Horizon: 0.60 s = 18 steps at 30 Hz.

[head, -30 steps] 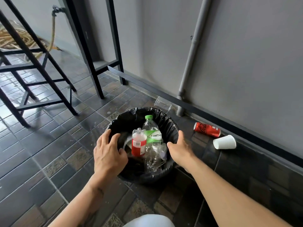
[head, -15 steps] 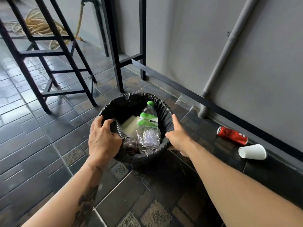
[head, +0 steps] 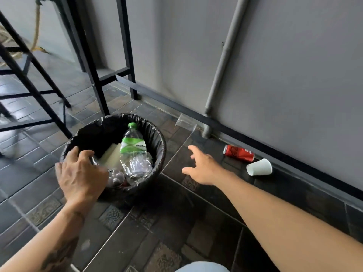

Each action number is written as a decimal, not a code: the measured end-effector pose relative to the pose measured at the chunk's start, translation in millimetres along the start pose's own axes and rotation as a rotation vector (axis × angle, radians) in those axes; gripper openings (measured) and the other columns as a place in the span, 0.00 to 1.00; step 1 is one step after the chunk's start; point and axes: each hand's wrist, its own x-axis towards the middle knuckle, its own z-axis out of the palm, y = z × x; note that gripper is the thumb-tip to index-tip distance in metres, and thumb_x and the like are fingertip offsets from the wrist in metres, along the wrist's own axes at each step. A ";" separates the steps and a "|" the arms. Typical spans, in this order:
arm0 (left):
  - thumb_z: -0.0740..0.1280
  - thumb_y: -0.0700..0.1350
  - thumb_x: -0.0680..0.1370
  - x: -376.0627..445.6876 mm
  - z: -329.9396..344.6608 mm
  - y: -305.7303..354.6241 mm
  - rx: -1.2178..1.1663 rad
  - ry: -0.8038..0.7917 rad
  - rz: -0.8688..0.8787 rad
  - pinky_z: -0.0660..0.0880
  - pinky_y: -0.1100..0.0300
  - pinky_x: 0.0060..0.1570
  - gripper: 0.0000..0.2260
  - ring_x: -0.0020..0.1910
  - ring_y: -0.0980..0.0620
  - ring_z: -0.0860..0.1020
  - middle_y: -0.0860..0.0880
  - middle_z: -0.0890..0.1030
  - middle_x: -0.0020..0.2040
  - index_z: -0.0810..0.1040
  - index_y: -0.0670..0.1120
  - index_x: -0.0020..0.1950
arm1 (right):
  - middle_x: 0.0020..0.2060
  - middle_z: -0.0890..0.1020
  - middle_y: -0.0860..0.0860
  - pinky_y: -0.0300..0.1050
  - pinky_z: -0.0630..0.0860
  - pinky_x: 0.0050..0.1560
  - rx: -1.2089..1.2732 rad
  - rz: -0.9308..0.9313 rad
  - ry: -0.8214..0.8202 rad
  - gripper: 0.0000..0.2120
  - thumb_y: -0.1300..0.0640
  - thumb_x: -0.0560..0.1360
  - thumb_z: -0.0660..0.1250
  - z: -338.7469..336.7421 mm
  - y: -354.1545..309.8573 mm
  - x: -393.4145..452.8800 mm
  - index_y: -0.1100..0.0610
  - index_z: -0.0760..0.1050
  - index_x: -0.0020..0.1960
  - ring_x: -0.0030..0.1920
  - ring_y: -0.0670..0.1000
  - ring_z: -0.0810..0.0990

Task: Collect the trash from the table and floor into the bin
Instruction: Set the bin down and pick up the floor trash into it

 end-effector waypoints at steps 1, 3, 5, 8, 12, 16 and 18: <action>0.65 0.39 0.68 -4.6 -1.9 17.4 -0.098 0.030 0.013 0.67 0.45 0.66 0.20 0.62 0.38 0.74 0.40 0.78 0.63 0.81 0.44 0.60 | 0.75 0.67 0.53 0.57 0.69 0.68 -0.036 0.006 -0.014 0.40 0.47 0.73 0.70 -11.2 15.9 -3.4 0.42 0.51 0.78 0.71 0.56 0.70; 0.64 0.36 0.71 -19.2 4.2 64.1 -0.327 0.043 0.051 0.70 0.51 0.62 0.17 0.58 0.40 0.77 0.42 0.80 0.60 0.83 0.44 0.57 | 0.75 0.67 0.52 0.56 0.69 0.69 -0.079 0.035 -0.020 0.41 0.50 0.74 0.72 -31.0 51.8 -9.6 0.43 0.51 0.78 0.71 0.56 0.70; 0.65 0.35 0.71 -40.4 18.8 114.3 -0.451 0.000 0.141 0.71 0.57 0.56 0.15 0.54 0.43 0.79 0.44 0.82 0.55 0.84 0.44 0.54 | 0.75 0.67 0.52 0.56 0.69 0.68 -0.112 0.084 -0.020 0.41 0.51 0.74 0.72 -47.2 88.1 -13.9 0.43 0.51 0.78 0.72 0.56 0.69; 0.66 0.35 0.70 -71.1 58.1 169.3 -0.452 -0.140 0.341 0.71 0.61 0.50 0.14 0.50 0.45 0.81 0.46 0.83 0.53 0.84 0.45 0.52 | 0.75 0.67 0.51 0.57 0.70 0.68 -0.143 0.141 -0.027 0.41 0.49 0.73 0.72 -67.4 131.2 -13.0 0.43 0.51 0.78 0.72 0.56 0.69; 0.65 0.38 0.72 -95.1 110.5 217.1 -0.305 -0.356 0.431 0.73 0.56 0.50 0.15 0.54 0.43 0.80 0.47 0.81 0.58 0.82 0.46 0.57 | 0.74 0.67 0.53 0.58 0.71 0.67 -0.205 0.147 -0.018 0.42 0.48 0.73 0.73 -91.3 169.3 8.7 0.45 0.52 0.78 0.70 0.58 0.70; 0.64 0.40 0.72 -101.3 148.7 250.1 -0.139 -0.506 0.497 0.77 0.52 0.52 0.16 0.55 0.42 0.80 0.47 0.80 0.59 0.81 0.47 0.59 | 0.75 0.67 0.54 0.58 0.70 0.67 -0.178 0.156 -0.072 0.43 0.46 0.72 0.74 -103.8 203.5 28.4 0.46 0.52 0.79 0.70 0.59 0.70; 0.64 0.41 0.72 -102.9 162.9 263.3 -0.068 -0.559 0.526 0.78 0.50 0.52 0.17 0.54 0.41 0.80 0.47 0.80 0.58 0.81 0.47 0.60 | 0.75 0.67 0.53 0.61 0.70 0.67 -0.099 0.176 -0.100 0.43 0.45 0.72 0.74 -102.9 224.9 32.4 0.45 0.52 0.78 0.70 0.59 0.70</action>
